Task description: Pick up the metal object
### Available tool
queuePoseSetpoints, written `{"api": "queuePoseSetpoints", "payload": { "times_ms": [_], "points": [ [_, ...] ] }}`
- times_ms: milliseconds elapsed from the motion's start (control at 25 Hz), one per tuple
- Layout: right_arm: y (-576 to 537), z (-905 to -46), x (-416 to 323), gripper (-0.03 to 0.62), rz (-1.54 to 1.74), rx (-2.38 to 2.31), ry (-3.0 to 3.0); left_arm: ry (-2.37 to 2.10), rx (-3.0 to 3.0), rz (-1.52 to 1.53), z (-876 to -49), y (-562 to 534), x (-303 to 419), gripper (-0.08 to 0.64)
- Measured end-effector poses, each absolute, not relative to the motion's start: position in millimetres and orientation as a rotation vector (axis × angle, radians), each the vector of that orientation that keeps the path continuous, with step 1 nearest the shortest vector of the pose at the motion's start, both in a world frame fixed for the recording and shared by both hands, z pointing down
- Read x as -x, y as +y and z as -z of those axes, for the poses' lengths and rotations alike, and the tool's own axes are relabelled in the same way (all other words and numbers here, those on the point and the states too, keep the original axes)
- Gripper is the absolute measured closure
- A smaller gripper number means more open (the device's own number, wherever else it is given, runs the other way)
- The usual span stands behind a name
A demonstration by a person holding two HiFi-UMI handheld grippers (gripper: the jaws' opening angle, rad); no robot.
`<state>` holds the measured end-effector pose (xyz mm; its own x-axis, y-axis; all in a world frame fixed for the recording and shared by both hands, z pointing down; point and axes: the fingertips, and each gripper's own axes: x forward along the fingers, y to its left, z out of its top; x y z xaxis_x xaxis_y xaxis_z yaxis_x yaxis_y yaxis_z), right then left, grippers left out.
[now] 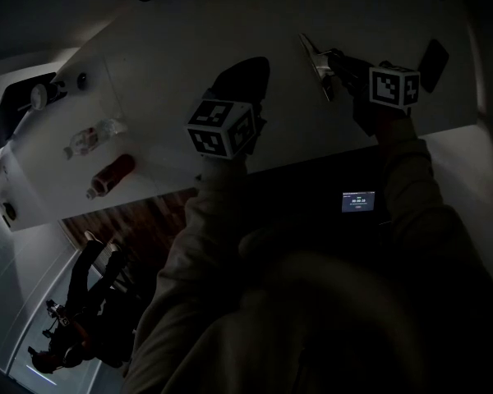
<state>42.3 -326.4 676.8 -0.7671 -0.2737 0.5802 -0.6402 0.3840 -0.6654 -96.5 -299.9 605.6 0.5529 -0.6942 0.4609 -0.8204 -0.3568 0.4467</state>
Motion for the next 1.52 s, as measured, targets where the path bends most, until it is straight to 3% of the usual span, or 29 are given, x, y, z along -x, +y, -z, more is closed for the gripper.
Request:
{"api": "queuePoseSetpoints", "payload": {
  "times_ms": [440,1520],
  "points": [
    [-328.2,-650.4,-36.6,0.569,-1.193,-0.800,-2.328,-1.220,-2.148,-0.246,-590.4,-290.6,103.2,0.555],
    [-346.0,-410.4,-12.5,0.569,-0.753,-0.869,-2.645,-1.354,-2.375,-0.088,-402.3,-297.6,140.3,0.555]
  ]
}}
